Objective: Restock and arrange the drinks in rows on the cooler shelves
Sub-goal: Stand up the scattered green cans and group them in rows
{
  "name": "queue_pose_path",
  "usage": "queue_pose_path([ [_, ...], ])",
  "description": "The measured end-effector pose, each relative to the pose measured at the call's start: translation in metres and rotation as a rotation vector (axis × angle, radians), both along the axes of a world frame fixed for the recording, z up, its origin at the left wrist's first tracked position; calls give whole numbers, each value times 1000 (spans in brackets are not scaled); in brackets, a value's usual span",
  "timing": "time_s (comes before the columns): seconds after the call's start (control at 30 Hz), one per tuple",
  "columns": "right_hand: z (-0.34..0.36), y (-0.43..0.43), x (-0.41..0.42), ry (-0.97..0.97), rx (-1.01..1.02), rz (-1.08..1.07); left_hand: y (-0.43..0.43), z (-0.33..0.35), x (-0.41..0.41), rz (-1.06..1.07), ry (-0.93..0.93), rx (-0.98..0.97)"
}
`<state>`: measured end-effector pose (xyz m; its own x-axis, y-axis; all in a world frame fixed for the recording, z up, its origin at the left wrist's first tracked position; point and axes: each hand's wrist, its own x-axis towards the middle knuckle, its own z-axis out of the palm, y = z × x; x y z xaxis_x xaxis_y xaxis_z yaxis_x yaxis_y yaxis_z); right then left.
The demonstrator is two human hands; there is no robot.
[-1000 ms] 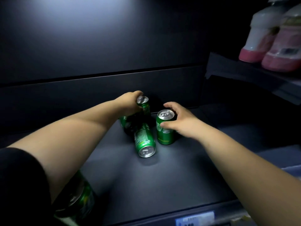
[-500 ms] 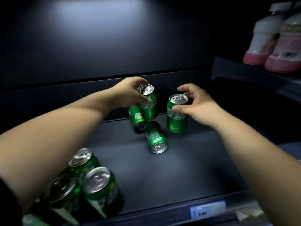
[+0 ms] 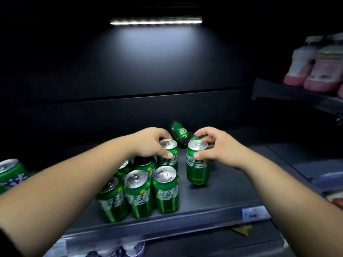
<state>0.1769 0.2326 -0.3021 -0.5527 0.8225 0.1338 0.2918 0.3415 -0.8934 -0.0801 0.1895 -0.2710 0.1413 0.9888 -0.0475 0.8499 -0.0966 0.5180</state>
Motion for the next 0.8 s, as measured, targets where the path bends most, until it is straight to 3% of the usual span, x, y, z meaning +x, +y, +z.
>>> queue_pose_path([
  [0.13, -18, -24, 3, -36, -34, -49, -8, -19, -1, -42, 33, -11],
  [0.3, -34, -44, 9, 21, -65, -100, -12, -25, -1, -11, -171, -61],
  [0.47, -36, -50, 6, 30, -130, -87, -10, -30, 10, 10, 39, 72],
  [0.8, -37, -53, -1, -3, -184, 132, -4, -39, 11, 110, -40, 56],
])
